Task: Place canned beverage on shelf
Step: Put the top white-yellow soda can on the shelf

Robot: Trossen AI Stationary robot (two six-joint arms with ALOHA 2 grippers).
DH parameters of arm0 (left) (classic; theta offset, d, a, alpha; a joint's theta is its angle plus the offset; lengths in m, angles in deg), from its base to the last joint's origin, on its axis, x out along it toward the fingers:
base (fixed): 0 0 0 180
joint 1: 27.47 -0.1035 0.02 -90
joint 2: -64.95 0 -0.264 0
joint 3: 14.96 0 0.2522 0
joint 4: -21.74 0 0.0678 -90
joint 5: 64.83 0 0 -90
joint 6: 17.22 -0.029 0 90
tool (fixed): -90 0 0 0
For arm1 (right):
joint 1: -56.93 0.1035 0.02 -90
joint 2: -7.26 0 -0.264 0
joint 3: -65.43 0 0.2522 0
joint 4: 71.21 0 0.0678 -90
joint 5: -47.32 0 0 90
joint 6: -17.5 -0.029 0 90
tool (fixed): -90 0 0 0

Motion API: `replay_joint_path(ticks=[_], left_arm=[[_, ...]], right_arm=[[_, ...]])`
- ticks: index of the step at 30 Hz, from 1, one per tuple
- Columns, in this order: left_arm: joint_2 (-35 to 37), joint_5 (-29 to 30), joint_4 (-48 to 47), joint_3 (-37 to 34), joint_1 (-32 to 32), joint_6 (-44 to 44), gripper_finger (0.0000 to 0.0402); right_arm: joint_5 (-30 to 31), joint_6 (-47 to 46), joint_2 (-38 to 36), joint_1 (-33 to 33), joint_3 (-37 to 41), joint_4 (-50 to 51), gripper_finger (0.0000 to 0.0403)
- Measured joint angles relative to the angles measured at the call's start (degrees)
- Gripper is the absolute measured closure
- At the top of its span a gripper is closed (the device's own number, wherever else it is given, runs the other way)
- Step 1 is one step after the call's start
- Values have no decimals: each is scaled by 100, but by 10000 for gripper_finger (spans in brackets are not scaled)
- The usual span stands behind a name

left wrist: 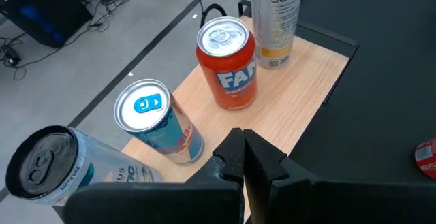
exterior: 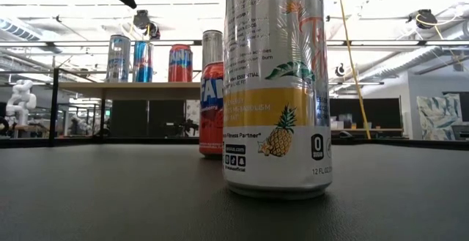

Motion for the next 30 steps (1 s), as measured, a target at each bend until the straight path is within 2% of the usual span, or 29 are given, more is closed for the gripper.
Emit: replay_joint_path(ticks=[11,30], left_arm=[[0,0,2,2,0,2,401],[0,0,9,2,0,4,401]], right_arm=[[-1,-18,446,-70,0,-473,402],[-56,-381,448,-257,0,-490,403]])
